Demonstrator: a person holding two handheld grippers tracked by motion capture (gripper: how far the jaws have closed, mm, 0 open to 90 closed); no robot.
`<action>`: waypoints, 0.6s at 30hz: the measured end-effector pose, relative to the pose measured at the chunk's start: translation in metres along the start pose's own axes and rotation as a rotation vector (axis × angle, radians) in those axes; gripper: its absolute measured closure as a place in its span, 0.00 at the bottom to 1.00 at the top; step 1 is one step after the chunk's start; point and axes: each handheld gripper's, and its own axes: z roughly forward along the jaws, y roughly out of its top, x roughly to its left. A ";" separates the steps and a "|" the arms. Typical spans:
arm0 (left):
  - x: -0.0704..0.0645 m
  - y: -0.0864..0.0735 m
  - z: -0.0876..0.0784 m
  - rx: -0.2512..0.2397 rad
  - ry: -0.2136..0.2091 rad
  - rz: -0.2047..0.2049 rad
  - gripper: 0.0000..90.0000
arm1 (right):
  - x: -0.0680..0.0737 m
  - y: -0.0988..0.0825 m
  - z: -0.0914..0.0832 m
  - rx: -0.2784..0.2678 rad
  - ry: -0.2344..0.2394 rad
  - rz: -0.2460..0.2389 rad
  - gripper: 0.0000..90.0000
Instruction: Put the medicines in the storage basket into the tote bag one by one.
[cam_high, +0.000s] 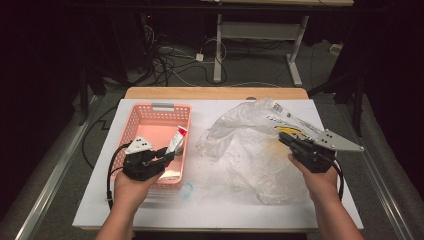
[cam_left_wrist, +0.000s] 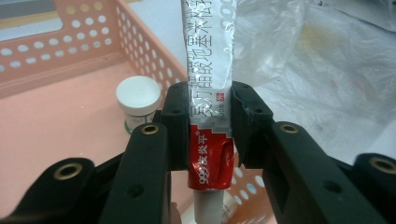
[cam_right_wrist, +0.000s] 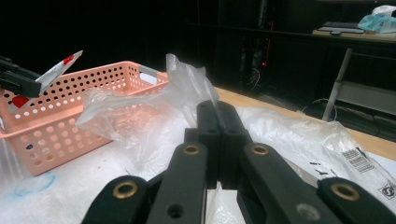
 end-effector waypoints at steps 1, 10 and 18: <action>-0.002 0.001 0.000 -0.003 -0.005 0.002 0.76 | 0.000 0.000 0.000 0.000 0.001 0.001 1.00; -0.031 0.007 0.003 -0.031 -0.096 0.009 0.76 | 0.002 0.003 -0.001 -0.017 0.008 -0.004 1.00; -0.054 0.005 0.020 0.000 -0.143 0.048 0.76 | 0.004 0.002 0.001 -0.010 0.010 0.002 1.00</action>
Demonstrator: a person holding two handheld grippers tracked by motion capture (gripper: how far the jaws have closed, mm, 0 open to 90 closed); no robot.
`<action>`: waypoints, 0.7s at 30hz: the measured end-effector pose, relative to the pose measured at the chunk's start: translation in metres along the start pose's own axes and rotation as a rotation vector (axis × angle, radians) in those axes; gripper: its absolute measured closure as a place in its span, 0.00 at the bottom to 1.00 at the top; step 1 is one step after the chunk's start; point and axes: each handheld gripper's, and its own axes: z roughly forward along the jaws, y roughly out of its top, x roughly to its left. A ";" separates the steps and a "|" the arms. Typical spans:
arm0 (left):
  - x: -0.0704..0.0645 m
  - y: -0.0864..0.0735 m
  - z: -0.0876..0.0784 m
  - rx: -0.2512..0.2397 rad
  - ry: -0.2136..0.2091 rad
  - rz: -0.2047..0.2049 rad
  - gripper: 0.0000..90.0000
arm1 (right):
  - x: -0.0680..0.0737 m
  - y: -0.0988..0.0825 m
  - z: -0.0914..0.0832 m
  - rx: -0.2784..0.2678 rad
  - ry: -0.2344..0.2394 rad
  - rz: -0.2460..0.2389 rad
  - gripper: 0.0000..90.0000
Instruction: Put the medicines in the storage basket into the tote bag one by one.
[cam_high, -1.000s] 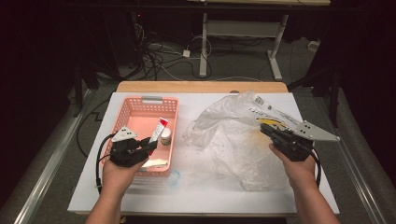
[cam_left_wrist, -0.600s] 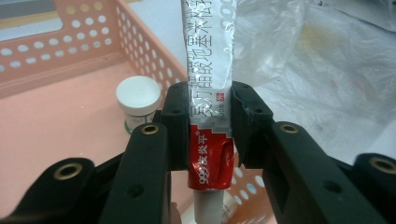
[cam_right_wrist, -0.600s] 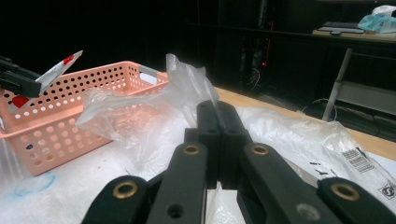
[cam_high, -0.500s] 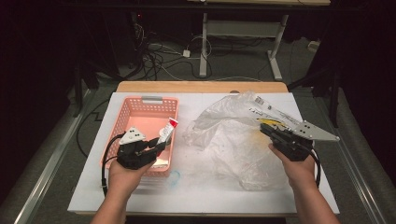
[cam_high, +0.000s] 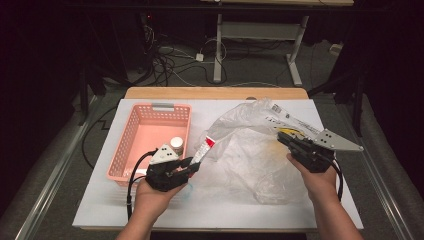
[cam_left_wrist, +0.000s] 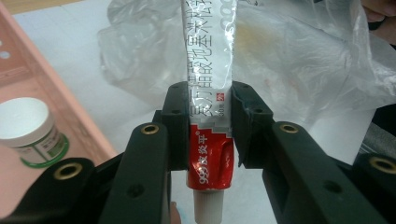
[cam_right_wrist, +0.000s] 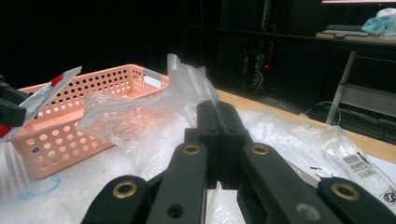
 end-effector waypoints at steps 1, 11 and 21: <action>-0.001 0.000 0.001 0.000 -0.004 0.001 0.76 | 0.001 0.000 0.000 0.001 -0.001 0.006 1.00; -0.017 0.001 0.023 0.050 -0.038 0.046 0.76 | 0.004 -0.001 -0.002 -0.003 0.005 0.003 1.00; -0.031 0.008 0.057 0.098 -0.049 0.069 0.76 | 0.003 0.000 -0.001 -0.008 0.014 0.000 1.00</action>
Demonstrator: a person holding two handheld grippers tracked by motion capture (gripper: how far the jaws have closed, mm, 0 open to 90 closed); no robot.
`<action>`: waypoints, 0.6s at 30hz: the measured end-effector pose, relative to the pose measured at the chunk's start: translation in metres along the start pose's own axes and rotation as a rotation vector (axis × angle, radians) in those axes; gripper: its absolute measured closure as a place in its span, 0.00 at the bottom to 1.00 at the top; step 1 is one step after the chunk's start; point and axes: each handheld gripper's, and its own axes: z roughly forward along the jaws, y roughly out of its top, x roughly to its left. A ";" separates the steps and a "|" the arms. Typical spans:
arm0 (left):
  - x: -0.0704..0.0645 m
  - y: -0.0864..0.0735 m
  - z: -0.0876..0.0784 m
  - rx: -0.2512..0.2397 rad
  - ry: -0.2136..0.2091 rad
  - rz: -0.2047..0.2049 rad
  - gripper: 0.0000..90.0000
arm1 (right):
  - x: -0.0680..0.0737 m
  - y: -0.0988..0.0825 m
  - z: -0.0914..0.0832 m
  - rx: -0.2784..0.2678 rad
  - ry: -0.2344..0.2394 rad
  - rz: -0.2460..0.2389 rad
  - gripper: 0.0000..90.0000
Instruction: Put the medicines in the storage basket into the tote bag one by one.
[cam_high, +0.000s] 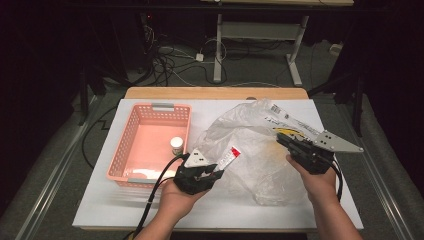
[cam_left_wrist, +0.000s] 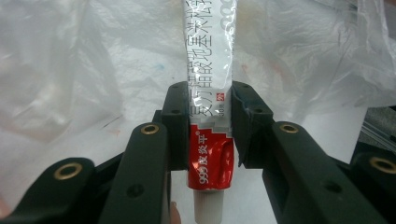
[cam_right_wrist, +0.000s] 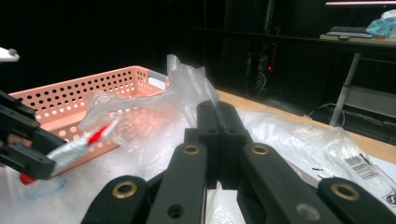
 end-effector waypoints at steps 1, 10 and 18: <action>0.000 0.001 0.002 0.003 -0.001 0.001 0.76 | 0.000 0.000 0.000 -0.002 0.001 0.002 1.00; -0.004 0.014 0.031 0.017 -0.004 0.015 0.76 | 0.001 0.000 0.002 -0.003 0.014 0.005 1.00; -0.003 0.026 0.058 0.046 0.000 0.029 0.76 | 0.000 0.000 0.002 -0.007 0.011 0.009 1.00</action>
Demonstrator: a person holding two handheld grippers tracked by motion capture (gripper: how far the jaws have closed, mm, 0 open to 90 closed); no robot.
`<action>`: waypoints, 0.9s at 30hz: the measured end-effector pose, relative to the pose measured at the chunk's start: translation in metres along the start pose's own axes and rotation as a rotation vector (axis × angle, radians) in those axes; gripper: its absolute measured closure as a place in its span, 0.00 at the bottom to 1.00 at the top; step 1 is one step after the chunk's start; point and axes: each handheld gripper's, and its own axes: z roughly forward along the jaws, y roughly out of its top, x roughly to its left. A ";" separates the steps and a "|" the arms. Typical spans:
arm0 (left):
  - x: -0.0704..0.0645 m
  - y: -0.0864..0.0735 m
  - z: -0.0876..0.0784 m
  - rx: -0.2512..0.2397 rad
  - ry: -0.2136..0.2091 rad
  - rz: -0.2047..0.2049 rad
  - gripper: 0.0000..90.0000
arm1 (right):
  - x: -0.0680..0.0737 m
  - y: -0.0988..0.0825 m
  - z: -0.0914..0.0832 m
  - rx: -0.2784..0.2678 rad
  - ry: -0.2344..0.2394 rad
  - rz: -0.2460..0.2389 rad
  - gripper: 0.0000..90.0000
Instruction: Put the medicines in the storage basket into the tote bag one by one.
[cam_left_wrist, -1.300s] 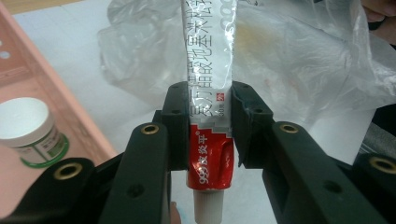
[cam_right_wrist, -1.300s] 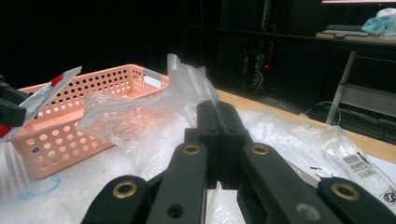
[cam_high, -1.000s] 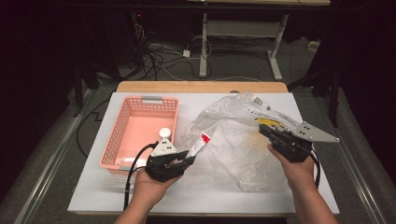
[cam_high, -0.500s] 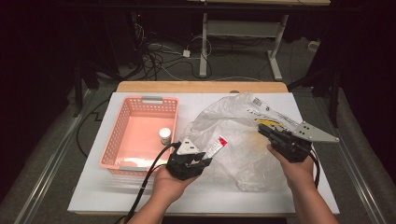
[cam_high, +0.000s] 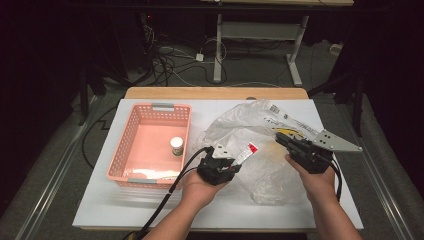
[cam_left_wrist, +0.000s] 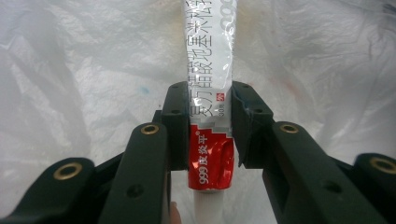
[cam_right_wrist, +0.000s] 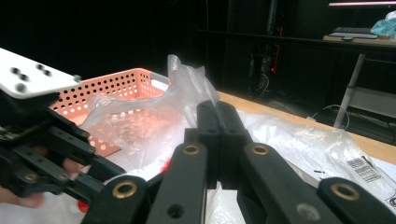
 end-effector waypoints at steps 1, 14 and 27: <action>0.000 0.001 0.003 0.000 0.002 -0.004 0.76 | 0.000 0.000 0.000 0.000 0.000 0.000 1.00; 0.003 0.020 0.048 0.016 0.059 0.011 0.76 | -0.001 0.000 0.001 -0.004 0.001 -0.003 1.00; 0.011 0.025 0.082 0.030 0.108 -0.009 0.75 | -0.002 0.001 0.000 -0.008 0.002 -0.004 1.00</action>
